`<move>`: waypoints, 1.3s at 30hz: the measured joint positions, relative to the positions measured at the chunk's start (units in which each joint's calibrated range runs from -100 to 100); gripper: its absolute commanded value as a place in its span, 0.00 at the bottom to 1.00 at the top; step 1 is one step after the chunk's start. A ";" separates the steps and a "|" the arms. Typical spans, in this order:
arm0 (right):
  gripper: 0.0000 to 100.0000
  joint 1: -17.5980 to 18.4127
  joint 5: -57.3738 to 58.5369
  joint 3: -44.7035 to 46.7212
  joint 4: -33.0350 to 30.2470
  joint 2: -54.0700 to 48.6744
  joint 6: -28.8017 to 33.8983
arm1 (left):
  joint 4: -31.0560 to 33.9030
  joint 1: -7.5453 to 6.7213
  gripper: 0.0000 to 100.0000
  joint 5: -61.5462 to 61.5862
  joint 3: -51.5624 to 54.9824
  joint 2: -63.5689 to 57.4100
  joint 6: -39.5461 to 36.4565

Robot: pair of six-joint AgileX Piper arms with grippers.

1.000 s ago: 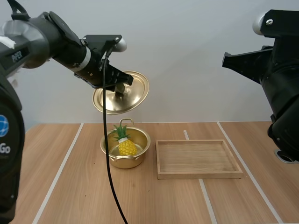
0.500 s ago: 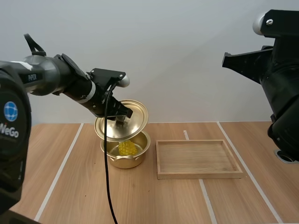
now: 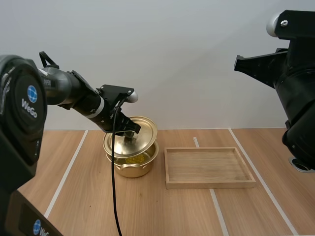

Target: Open the pot, put the pineapple inside, and close it

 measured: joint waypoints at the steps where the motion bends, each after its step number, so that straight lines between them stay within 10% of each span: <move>1: 0.00 0.00 0.00 0.00 0.00 0.00 0.00 | -0.18 0.00 0.00 -0.13 0.00 0.34 0.20; 39: 0.00 -0.24 0.00 0.00 0.00 0.00 0.00 | -1.24 0.00 0.00 0.04 -0.13 8.27 4.97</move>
